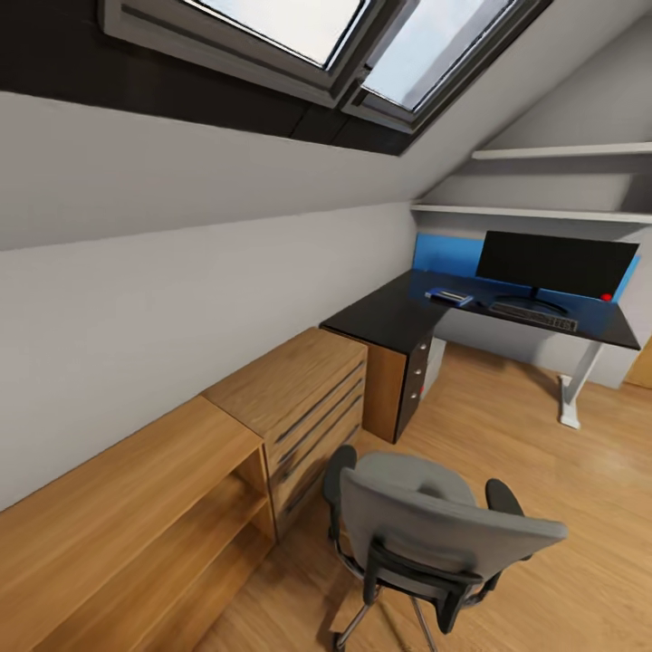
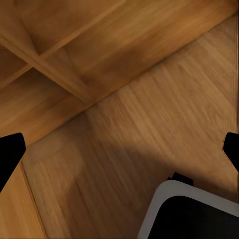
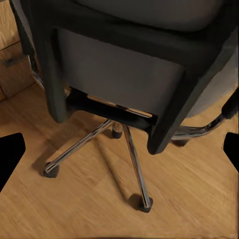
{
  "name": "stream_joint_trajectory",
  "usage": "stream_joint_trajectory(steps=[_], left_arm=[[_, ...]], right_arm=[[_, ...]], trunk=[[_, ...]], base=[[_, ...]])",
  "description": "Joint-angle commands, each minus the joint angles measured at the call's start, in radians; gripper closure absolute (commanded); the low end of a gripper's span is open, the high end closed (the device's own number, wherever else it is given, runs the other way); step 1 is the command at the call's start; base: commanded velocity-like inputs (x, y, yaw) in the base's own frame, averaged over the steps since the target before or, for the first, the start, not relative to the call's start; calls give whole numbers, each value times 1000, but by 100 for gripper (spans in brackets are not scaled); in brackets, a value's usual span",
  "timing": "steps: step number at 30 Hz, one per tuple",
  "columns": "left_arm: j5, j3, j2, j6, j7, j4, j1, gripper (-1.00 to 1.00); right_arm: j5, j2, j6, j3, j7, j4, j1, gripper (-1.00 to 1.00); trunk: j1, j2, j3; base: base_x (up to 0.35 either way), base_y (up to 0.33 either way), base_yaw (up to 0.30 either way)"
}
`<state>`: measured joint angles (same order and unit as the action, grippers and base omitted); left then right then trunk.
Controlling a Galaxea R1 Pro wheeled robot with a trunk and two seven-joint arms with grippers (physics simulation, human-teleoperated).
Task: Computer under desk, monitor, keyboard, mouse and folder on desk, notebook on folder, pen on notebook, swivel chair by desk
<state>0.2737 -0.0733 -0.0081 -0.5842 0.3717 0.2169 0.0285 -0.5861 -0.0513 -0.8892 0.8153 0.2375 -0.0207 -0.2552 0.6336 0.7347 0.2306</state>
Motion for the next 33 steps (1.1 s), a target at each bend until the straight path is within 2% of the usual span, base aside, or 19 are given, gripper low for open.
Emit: stream_joint_trajectory(steps=[1,9,21,33], left_arm=[[7,-8,0,-1,6,2,1,-100],[7,-8,0,-1,6,2,1,-100],[7,-9,0,0,5,2,1,-100],[7,-9,0,0,5,-3,1,-100]], right_arm=[[-2,-1,-2,8,6,-2,-1,-100],[-1,-1,-2,8,6,-2,-1,-100],[-1,-1,-2,8,6,-2,-1,-100],[-1,-1,-2,8,6,-2,-1,-100]], trunk=[[0,1,1],[0,1,1],[0,1,1],[0,1,1]], base=[[7,5,-300],[3,10,-300],[34,183,-300],[10,36,-300]])
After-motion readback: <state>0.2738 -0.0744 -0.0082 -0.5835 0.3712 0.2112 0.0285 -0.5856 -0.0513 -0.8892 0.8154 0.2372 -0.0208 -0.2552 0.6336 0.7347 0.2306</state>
